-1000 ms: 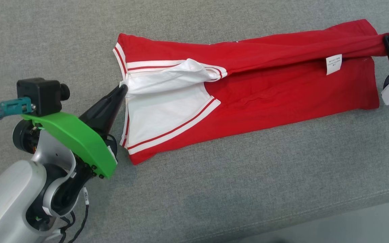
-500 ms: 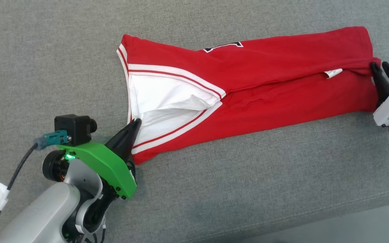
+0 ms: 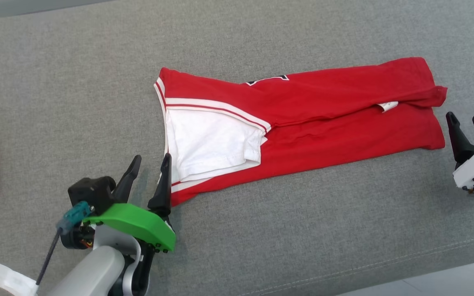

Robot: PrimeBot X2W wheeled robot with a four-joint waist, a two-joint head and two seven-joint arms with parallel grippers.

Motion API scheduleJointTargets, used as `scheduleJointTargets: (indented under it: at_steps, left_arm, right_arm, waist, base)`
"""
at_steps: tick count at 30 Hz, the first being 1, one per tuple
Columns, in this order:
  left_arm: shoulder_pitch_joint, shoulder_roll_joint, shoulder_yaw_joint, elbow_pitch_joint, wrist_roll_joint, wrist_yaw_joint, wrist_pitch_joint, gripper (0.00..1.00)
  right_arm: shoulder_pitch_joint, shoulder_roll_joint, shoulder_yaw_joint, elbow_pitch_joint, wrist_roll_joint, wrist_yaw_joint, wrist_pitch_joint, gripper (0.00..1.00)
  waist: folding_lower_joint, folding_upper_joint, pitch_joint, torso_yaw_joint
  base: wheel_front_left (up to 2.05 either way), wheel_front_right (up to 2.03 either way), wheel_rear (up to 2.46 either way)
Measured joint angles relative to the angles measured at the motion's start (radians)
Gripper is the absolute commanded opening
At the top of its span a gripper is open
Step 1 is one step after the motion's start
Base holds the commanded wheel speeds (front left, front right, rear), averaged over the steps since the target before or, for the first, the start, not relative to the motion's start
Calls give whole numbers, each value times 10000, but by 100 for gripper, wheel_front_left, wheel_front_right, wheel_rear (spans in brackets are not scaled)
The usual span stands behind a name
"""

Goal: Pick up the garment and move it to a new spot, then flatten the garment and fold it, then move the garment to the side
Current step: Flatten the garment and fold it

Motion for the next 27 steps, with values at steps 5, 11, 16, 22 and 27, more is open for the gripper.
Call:
scheduleJointTargets:
  at_steps: [5,11,16,22,27]
  left_arm:
    - [583,-585,115,531,384,27,-629,100]
    - [1195,-1162,848,652,1741,71,-757,100]
    - [1758,-1730,1588,107,3496,-35,-771,100]
    - [2030,-2286,1716,-303,5298,-399,-773,100]
    - [2170,-2665,1785,-374,6025,-708,-775,100]
  right_arm:
    - [1006,422,-1133,-244,-265,0,-31,100]
    - [2062,857,-2477,-462,-232,0,-36,100]
    - [2197,982,-3216,-211,-104,0,-36,100]
    - [1444,1081,-3655,1072,38,-4,188,100]
    - [620,1135,-3862,2293,90,-6,508,100]
  waist:
    - [0,0,-608,48]
    - [0,0,-1196,338]
    - [0,0,-1371,854]
    - [0,0,-1364,1529]
    - [0,0,-1212,2040]
  base:
    - [0,0,0]
    - [0,0,0]
    - [0,0,0]
    - [0,0,0]
    - [0,0,0]
